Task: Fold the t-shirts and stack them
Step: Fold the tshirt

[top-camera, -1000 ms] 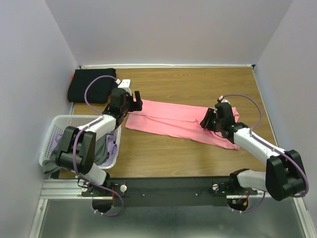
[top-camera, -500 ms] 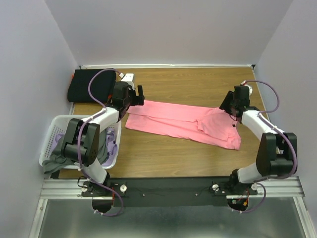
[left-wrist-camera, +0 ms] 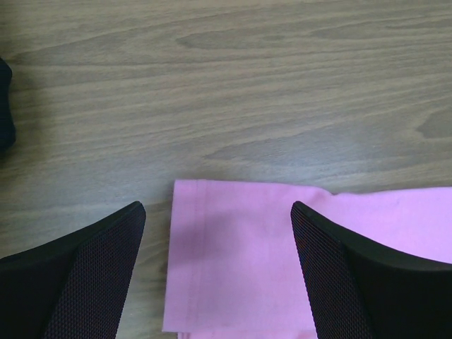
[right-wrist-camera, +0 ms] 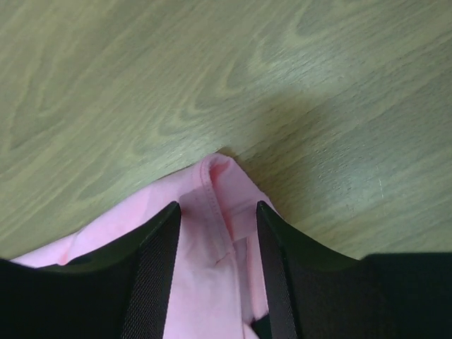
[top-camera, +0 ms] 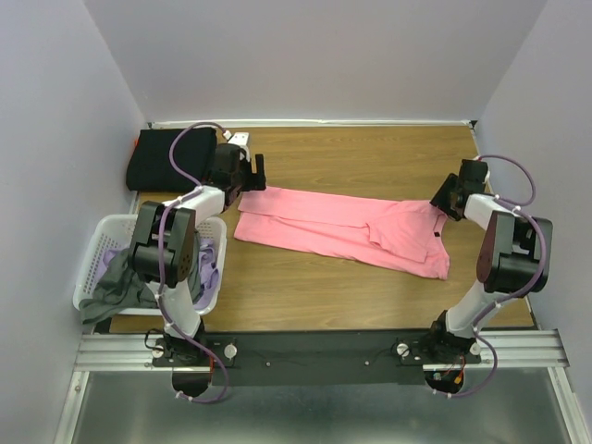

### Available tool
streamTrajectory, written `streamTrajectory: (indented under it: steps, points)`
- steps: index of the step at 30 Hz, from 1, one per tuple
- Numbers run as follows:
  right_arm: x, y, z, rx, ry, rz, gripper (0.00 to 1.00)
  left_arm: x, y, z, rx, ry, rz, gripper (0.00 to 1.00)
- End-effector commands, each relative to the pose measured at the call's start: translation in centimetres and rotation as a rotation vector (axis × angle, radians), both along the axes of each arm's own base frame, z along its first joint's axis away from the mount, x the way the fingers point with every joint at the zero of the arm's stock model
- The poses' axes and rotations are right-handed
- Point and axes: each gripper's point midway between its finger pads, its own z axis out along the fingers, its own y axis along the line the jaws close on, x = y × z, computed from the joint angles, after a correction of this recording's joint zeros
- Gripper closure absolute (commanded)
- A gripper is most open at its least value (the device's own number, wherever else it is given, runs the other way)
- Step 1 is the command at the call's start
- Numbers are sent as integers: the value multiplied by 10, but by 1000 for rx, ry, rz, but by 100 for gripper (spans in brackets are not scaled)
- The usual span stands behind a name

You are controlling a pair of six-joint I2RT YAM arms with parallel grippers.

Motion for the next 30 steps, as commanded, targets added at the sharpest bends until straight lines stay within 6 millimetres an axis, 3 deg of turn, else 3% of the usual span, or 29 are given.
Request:
streamTrajectory:
  steps: [1, 9, 17, 18, 24, 30]
  points:
    - [18, -7, -1, 12, -35, 24, 47, 12, 5, 4, 8, -2, 1, 8]
    - [25, -9, -1, 24, -52, 34, 55, 24, 20, -10, 21, 34, 41, 9]
    - [23, -9, -5, 29, -44, 38, 68, 32, 16, -31, 23, 100, 30, 15]
    - [24, -9, -6, 28, -44, 39, 69, 32, 15, -34, 24, 109, 25, 20]
    - [27, -9, -5, 35, -52, 46, 73, 25, 17, -39, 46, 136, 38, 23]
    - [26, -8, -11, 44, -40, 50, 86, 16, 18, -46, 63, 176, 34, 24]
